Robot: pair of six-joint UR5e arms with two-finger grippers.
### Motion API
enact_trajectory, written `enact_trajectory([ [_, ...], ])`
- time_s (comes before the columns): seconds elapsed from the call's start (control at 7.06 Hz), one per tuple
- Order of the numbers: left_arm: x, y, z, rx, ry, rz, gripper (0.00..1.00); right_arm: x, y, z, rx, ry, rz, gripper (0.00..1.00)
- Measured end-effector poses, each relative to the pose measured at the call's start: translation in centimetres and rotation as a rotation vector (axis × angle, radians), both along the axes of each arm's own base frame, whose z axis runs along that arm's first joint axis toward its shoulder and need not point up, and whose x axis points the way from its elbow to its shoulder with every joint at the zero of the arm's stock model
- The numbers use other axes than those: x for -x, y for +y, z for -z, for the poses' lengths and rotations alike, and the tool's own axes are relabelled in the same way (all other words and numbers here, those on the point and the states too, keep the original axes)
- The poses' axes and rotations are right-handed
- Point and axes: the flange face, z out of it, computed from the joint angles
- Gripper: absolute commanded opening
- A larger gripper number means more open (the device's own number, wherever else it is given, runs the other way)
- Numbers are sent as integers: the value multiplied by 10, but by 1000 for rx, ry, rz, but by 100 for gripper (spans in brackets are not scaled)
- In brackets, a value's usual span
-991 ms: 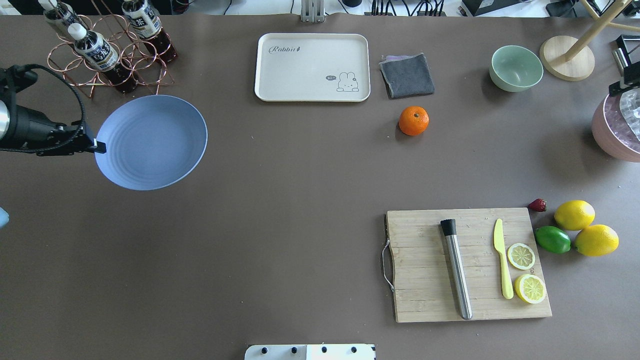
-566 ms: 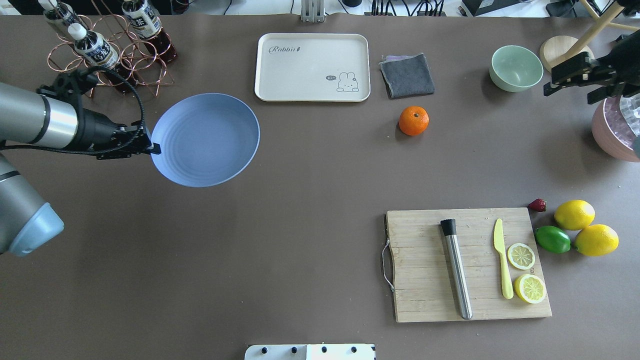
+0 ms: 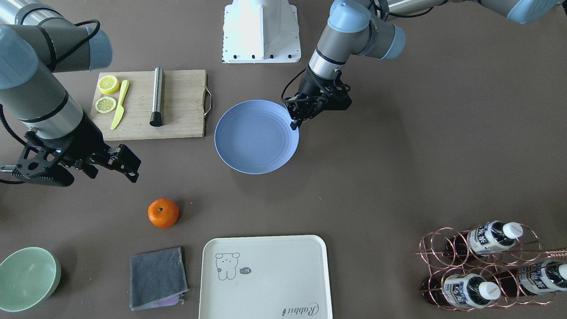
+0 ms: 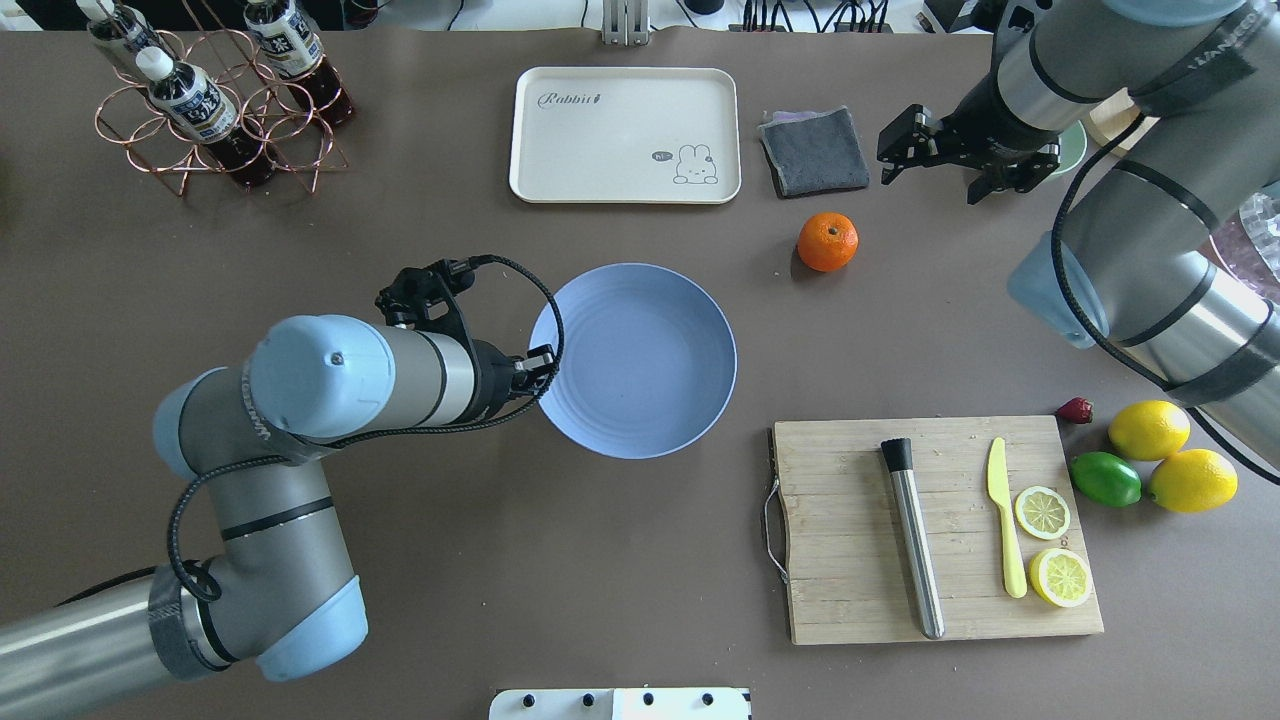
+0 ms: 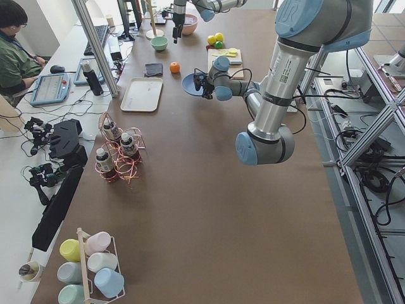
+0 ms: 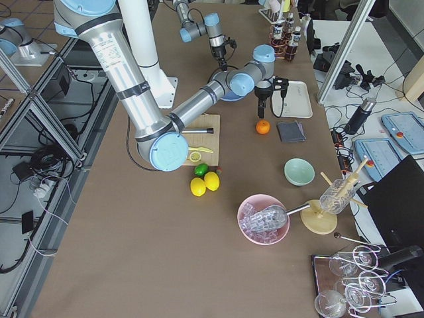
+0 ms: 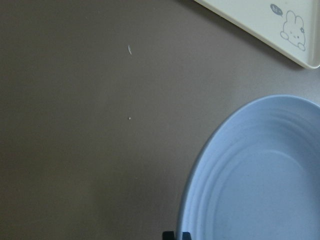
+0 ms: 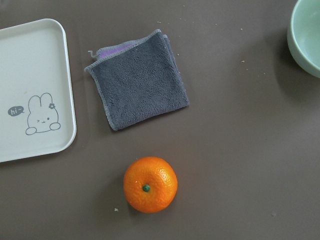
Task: Pick orange to plate
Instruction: 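Slide the blue plate toward the orange with left gripper while right arm approaches, then grasp the orange with the right gripper while the left gripper releases the plate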
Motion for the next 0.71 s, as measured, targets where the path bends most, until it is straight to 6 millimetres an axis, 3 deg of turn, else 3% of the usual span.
enact_trajectory([
  [0.28,-25,5,-17,0,-51,10,4,16,-13,0,0,1,3,100],
  [0.42,-25,5,-18,-1,-54,11,97,28,-18,-5,1,-6,3,100],
  [0.71,-4,0,-3,-5,-22,-1,98,53,-18,-18,5,6,-3,100],
])
